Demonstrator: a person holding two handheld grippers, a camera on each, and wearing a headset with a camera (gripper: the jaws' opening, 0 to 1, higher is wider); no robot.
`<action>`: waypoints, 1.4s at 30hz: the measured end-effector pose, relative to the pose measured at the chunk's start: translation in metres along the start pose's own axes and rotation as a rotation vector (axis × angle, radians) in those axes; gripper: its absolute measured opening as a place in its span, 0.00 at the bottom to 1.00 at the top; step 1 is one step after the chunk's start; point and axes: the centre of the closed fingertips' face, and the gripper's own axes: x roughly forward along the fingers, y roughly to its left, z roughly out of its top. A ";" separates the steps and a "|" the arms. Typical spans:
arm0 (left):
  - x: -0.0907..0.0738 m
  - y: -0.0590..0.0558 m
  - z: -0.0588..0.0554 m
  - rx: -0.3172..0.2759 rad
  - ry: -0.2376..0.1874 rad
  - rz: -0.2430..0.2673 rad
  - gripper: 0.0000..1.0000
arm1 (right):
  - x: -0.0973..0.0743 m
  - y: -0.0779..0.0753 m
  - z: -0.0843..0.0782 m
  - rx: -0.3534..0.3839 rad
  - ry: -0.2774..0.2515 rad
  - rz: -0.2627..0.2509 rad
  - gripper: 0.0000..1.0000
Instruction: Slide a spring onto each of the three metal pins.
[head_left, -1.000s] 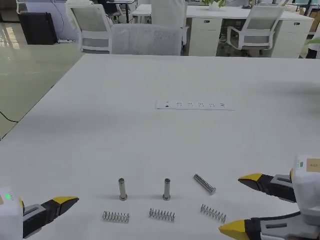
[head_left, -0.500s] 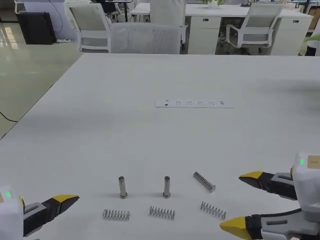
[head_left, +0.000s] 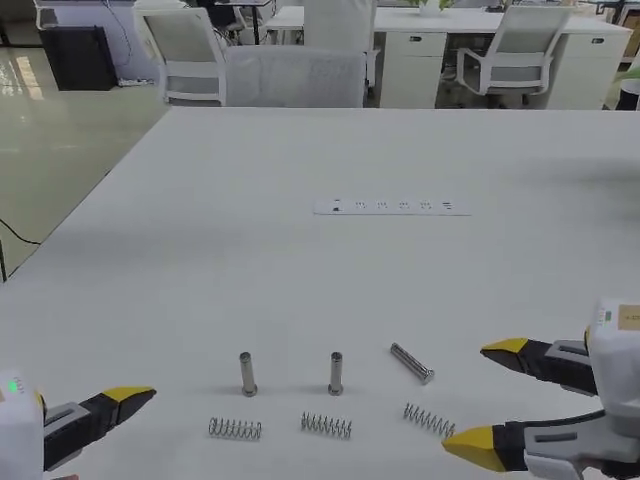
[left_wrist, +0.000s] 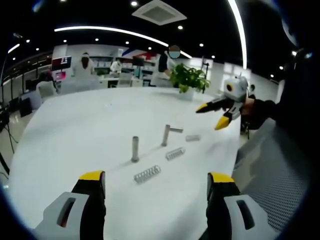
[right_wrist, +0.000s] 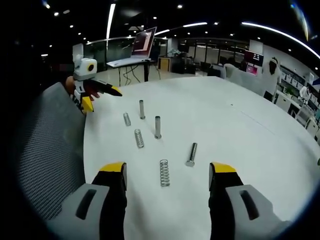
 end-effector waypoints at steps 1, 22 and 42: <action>0.000 0.000 0.000 0.000 0.001 0.000 0.80 | 0.001 -0.002 0.001 0.000 0.000 -0.002 0.65; -0.003 0.000 -0.001 -0.008 0.006 0.010 0.79 | 0.029 -0.038 0.024 -0.053 0.076 -0.024 0.55; -0.002 -0.001 -0.002 -0.015 0.005 0.001 0.78 | 0.076 -0.057 0.020 -0.035 0.238 -0.030 0.42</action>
